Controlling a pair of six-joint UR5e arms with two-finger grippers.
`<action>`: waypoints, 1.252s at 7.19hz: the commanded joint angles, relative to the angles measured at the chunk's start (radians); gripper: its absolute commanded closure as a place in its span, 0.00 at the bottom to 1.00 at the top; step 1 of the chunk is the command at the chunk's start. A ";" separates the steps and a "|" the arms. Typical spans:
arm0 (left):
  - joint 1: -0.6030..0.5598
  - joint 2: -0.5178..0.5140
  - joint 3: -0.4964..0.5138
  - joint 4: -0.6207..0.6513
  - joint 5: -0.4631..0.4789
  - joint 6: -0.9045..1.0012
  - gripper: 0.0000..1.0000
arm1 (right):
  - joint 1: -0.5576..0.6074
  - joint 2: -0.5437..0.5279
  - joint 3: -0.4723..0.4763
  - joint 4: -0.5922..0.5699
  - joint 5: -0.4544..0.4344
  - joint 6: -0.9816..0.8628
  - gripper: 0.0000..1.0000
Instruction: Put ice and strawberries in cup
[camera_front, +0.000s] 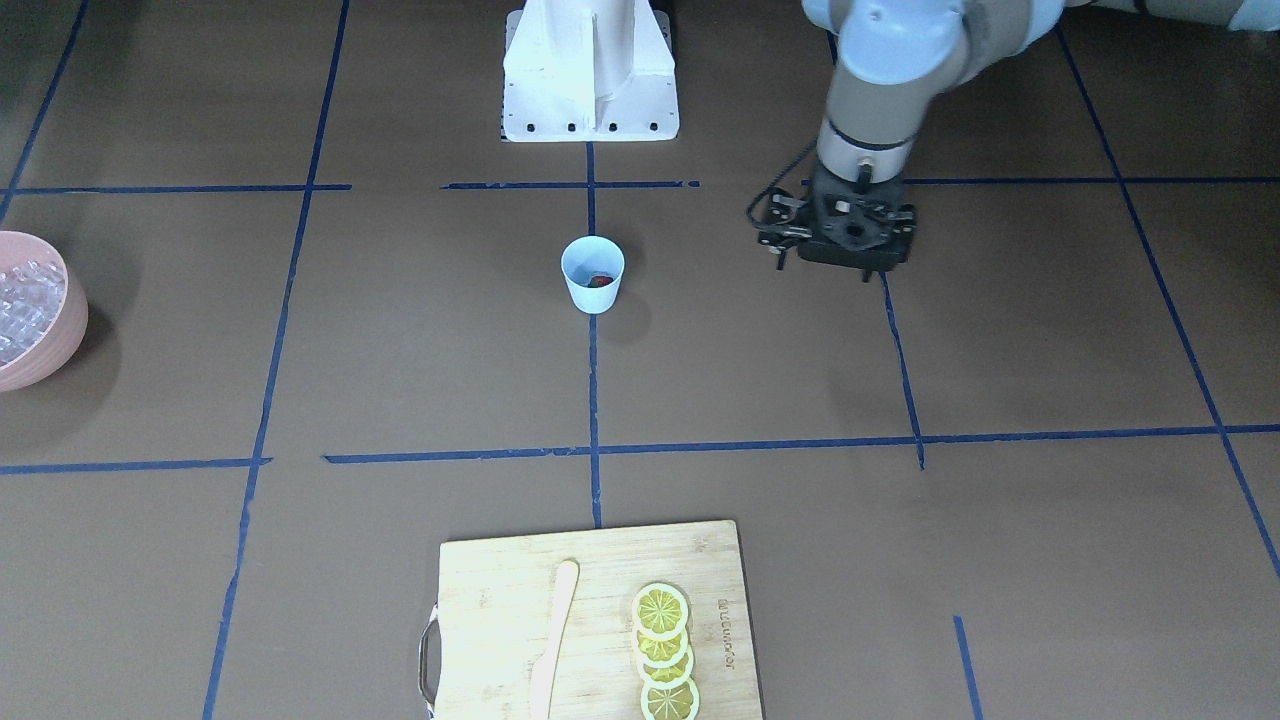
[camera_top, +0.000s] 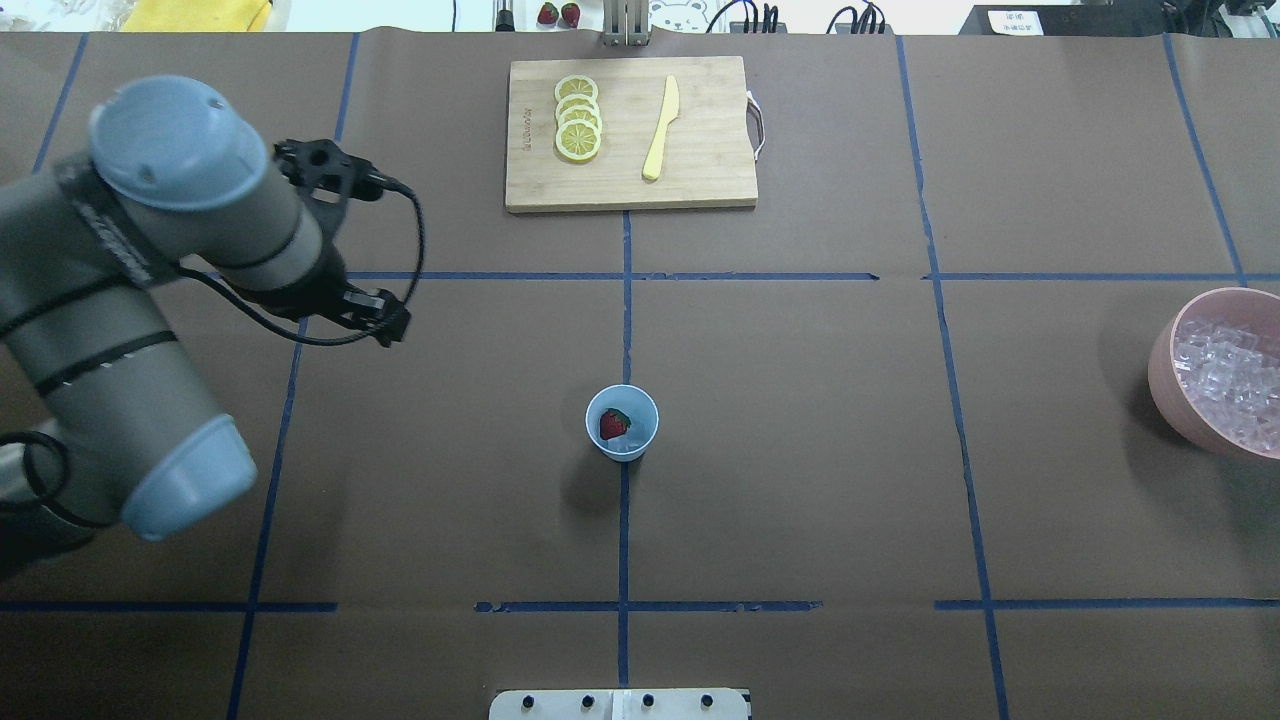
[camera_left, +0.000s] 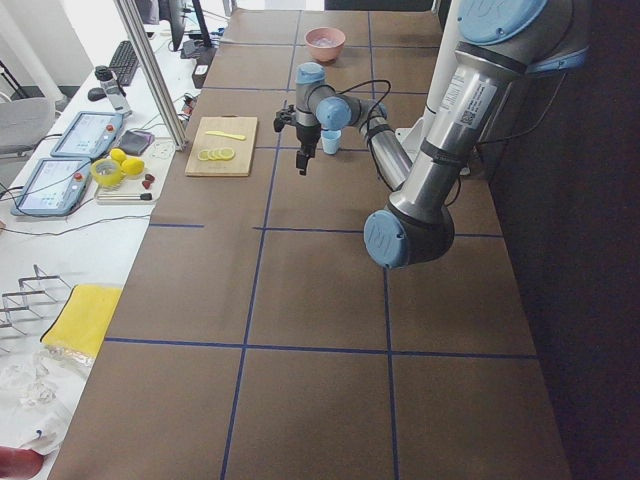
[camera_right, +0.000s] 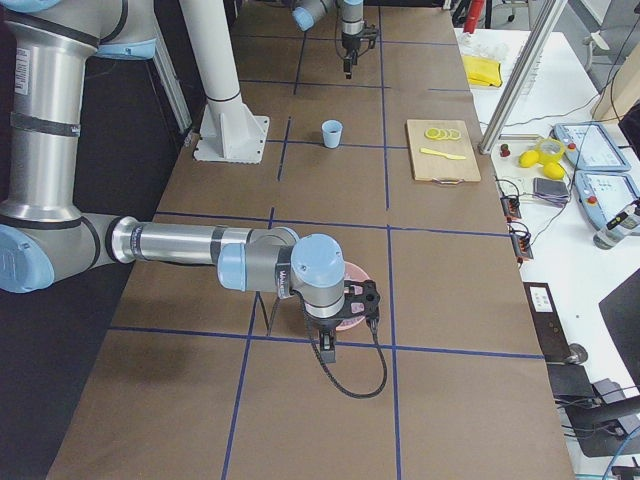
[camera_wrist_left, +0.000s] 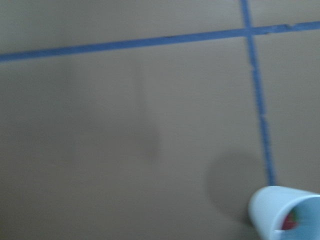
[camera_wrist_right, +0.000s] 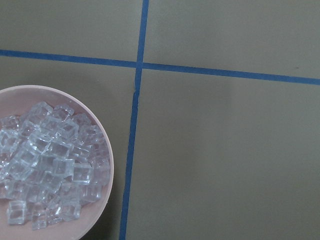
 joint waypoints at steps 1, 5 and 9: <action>-0.241 0.178 -0.009 -0.010 -0.154 0.304 0.00 | 0.000 -0.002 0.000 0.000 0.000 0.000 0.01; -0.640 0.425 0.133 -0.040 -0.280 0.756 0.00 | 0.000 -0.003 -0.002 0.000 -0.002 0.000 0.01; -0.822 0.542 0.247 -0.191 -0.392 0.745 0.00 | 0.000 -0.003 -0.002 0.002 -0.002 -0.009 0.01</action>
